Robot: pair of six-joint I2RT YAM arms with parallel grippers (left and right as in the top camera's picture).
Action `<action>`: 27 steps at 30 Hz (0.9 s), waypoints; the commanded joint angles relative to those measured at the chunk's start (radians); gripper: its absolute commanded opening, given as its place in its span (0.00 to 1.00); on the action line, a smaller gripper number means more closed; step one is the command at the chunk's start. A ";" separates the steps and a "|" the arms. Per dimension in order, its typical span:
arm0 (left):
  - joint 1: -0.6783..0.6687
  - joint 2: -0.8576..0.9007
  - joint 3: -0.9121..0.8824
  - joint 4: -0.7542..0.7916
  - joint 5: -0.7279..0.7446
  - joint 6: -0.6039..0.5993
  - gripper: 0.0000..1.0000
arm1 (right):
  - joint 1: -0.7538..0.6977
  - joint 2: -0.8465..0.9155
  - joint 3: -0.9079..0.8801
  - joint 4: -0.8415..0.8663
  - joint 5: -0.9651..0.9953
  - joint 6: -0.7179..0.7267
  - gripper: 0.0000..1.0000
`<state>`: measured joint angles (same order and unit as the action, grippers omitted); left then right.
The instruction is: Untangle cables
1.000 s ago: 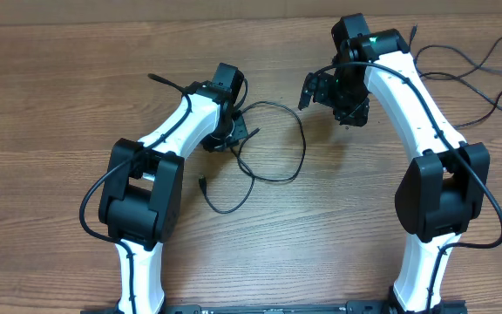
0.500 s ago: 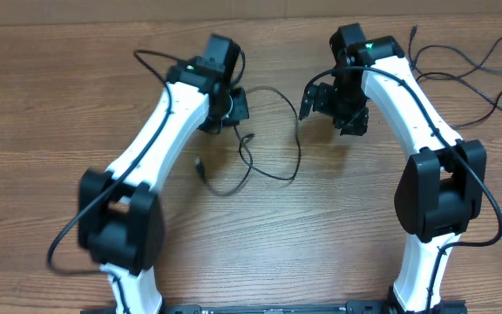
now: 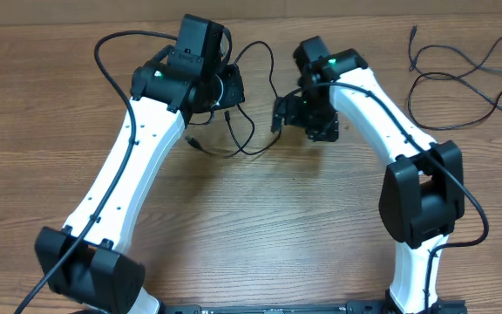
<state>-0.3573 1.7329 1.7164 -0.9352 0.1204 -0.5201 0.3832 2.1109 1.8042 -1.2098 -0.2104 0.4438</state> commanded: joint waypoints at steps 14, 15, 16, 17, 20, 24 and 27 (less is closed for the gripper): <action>0.045 -0.206 0.016 -0.030 0.058 0.014 0.05 | 0.014 0.012 -0.007 0.081 0.057 0.006 1.00; 0.044 -0.199 0.016 -0.044 0.046 0.012 0.07 | 0.014 0.013 -0.007 0.084 0.057 0.006 1.00; 0.042 -0.188 0.014 -0.061 0.040 0.011 0.11 | 0.014 0.012 -0.007 0.086 0.057 0.006 1.00; 0.040 -0.176 0.014 -0.078 0.040 0.011 0.16 | 0.014 0.012 -0.007 0.089 0.057 0.006 1.00; 0.041 -0.125 0.014 -0.115 0.026 0.013 0.27 | 0.014 0.013 -0.007 0.099 0.057 0.037 1.00; 0.059 -0.069 0.014 -0.144 0.027 0.029 0.34 | 0.015 0.013 -0.016 0.094 0.056 0.161 1.00; 0.081 -0.057 0.014 -0.153 0.034 0.026 0.48 | 0.035 0.013 -0.047 0.118 0.058 0.193 0.99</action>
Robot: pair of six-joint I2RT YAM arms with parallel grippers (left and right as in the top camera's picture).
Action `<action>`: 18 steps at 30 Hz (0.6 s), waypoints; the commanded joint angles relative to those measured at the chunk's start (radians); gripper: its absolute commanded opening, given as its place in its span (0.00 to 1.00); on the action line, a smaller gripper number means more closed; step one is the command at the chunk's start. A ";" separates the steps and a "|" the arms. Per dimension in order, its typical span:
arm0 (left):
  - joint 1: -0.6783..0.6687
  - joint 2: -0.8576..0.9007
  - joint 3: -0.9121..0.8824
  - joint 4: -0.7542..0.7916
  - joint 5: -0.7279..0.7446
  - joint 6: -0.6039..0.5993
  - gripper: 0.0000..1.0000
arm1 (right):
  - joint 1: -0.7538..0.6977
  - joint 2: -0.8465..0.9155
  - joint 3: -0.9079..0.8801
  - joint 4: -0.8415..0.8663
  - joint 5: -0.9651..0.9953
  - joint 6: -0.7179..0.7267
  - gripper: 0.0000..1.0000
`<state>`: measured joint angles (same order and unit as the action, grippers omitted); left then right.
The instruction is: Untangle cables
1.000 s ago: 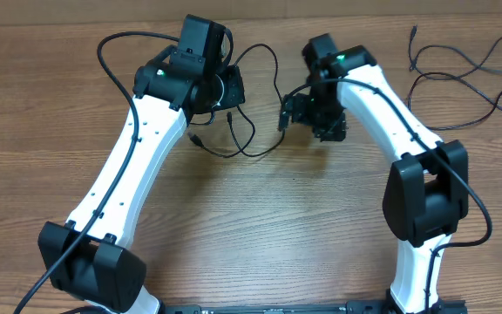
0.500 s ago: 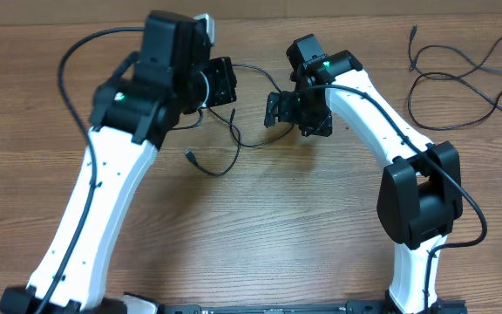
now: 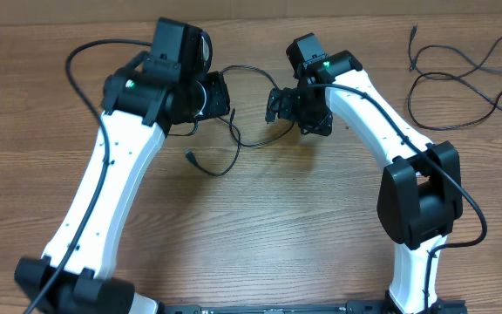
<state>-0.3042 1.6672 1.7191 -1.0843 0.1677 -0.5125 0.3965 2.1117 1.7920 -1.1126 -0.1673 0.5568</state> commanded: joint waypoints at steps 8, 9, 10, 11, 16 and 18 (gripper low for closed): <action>0.039 0.008 0.011 -0.019 -0.022 0.019 1.00 | 0.047 0.016 -0.162 0.185 0.021 0.226 0.82; 0.039 0.008 0.011 -0.020 -0.022 0.019 1.00 | 0.047 0.020 -0.169 0.202 0.021 0.242 0.78; 0.039 0.008 0.011 -0.020 -0.022 0.019 1.00 | 0.047 0.025 -0.170 0.207 0.021 0.255 0.76; 0.039 0.008 0.011 -0.019 -0.022 0.019 1.00 | 0.047 0.029 -0.170 0.212 0.016 0.259 0.75; 0.039 0.008 0.011 -0.019 -0.021 0.019 1.00 | 0.050 0.051 -0.170 0.238 0.010 0.259 0.70; 0.039 0.008 0.011 -0.019 -0.021 0.019 1.00 | 0.051 0.052 -0.170 0.249 0.010 0.275 0.60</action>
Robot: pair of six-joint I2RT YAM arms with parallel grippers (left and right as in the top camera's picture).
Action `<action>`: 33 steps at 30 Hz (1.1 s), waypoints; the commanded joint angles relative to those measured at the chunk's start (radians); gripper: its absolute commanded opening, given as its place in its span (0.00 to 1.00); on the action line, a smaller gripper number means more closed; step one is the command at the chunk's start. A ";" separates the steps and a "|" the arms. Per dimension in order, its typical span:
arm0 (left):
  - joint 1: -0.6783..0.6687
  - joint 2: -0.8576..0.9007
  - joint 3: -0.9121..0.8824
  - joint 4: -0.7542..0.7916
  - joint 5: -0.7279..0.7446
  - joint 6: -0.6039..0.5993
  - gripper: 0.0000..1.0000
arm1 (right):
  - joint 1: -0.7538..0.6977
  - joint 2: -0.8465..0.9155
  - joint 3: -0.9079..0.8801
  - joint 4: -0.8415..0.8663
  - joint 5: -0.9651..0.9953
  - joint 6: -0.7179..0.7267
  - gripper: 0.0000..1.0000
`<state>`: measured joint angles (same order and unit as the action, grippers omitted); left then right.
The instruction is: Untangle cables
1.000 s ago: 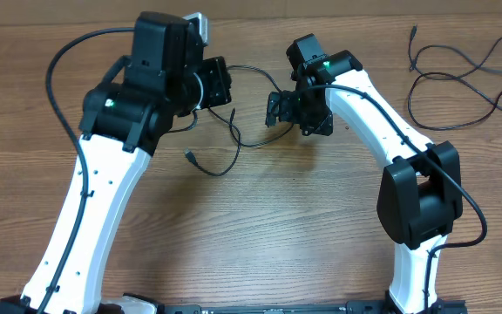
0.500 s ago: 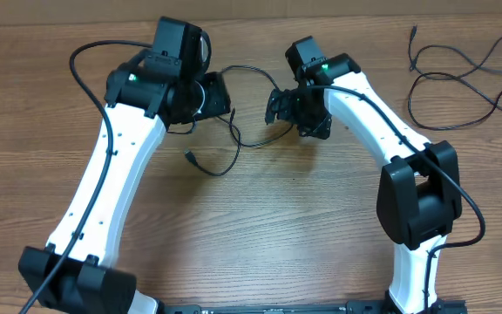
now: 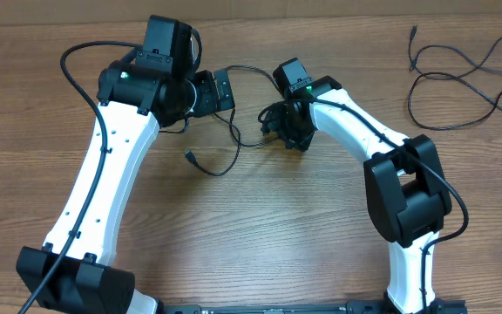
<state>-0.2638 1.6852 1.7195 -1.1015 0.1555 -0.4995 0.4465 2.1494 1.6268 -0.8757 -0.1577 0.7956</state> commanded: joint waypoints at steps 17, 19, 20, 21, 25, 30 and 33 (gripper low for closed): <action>-0.005 -0.010 0.011 -0.002 -0.009 0.006 1.00 | 0.018 0.021 0.013 0.019 0.065 -0.005 0.04; -0.005 -0.010 0.011 -0.002 -0.010 0.006 1.00 | 0.012 0.000 0.056 -0.016 0.048 -0.066 0.04; -0.005 -0.010 0.011 -0.002 -0.010 0.006 1.00 | 0.012 -0.013 0.076 -0.035 0.049 -0.079 0.04; -0.005 -0.010 0.011 -0.002 -0.010 0.006 1.00 | 0.012 -0.027 0.094 -0.048 0.048 -0.097 0.04; -0.003 -0.010 0.011 -0.003 -0.066 0.006 1.00 | 0.013 -0.117 0.179 -0.106 0.049 -0.185 0.04; 0.006 -0.009 0.011 -0.021 -0.111 -0.018 0.97 | 0.013 -0.255 0.222 -0.142 0.047 -0.196 0.04; 0.009 -0.004 0.011 -0.021 -0.111 -0.033 0.98 | 0.013 -0.327 0.222 -0.148 0.008 -0.244 0.04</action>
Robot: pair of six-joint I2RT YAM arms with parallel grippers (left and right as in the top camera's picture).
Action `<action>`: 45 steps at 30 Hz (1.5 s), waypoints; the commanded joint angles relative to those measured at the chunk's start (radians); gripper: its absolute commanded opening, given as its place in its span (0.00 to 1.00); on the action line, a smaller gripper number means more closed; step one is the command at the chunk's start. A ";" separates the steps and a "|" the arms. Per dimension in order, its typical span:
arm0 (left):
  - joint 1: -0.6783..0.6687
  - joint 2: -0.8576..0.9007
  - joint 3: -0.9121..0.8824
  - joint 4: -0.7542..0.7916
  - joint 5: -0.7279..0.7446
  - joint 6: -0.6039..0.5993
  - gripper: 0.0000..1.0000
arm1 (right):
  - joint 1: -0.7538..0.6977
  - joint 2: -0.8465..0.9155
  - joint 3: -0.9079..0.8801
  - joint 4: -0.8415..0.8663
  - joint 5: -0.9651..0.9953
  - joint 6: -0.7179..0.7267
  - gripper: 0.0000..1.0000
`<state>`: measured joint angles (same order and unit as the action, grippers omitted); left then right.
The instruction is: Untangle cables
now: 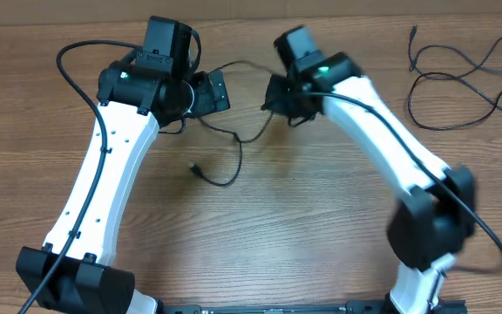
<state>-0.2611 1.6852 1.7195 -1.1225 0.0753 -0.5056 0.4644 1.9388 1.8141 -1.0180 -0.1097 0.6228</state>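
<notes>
A thin black cable (234,150) hangs in loops between my two grippers in the overhead view. Its free plug end (194,166) lies on the wood below the left gripper. One strand arcs across the top (238,64) from one gripper to the other; another sags from the left gripper and rises to the right one. My left gripper (222,91) seems shut on the cable, though its fingers are small here. My right gripper (272,96) also appears shut on it; that arm is motion-blurred.
A second bundle of dark cables (460,78) lies loose at the far right of the wooden table (303,227). The left arm's own black lead (81,54) loops at the far left. Both arm bases stand at the near edge.
The right gripper has moved up and slightly right, away from the left one. The sagging loop is drawn wider, and the plug end sits a little lower and to the right. The left arm has stayed put.
Both grippers were first close together at the far middle with tight cable loops between them. The left arm then stood further left with the cable. The right gripper came after it to the left, and now stands back from it, with the loops looser.
</notes>
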 commanded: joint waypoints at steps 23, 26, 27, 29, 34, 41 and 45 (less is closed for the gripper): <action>0.005 0.186 0.011 -0.006 0.165 -0.047 1.00 | -0.033 -0.304 0.034 0.019 -0.234 -0.176 0.04; 0.005 0.196 0.011 0.009 0.165 -0.011 1.00 | -0.034 -0.304 0.034 0.021 -0.301 -0.187 0.04; 0.005 0.197 0.011 0.018 0.165 0.021 1.00 | -0.034 -0.304 0.034 0.021 -0.310 -0.187 0.04; 0.005 0.198 0.011 0.037 0.160 0.072 1.00 | -0.034 -0.304 0.034 0.021 -0.311 -0.187 0.04; 0.008 0.199 0.011 0.047 0.158 0.095 1.00 | -0.043 -0.304 0.034 0.011 -0.211 -0.182 0.04; 0.007 0.199 0.011 0.039 0.158 0.095 1.00 | -0.061 -0.303 0.033 -0.117 0.155 -0.178 0.13; 0.007 0.199 0.011 0.035 0.158 0.094 1.00 | -0.062 -0.301 0.029 -0.200 0.262 -0.179 0.12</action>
<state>-0.2600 1.8702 1.7195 -1.0843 0.2256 -0.4335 0.4061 1.6726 1.8301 -1.1839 -0.0147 0.4450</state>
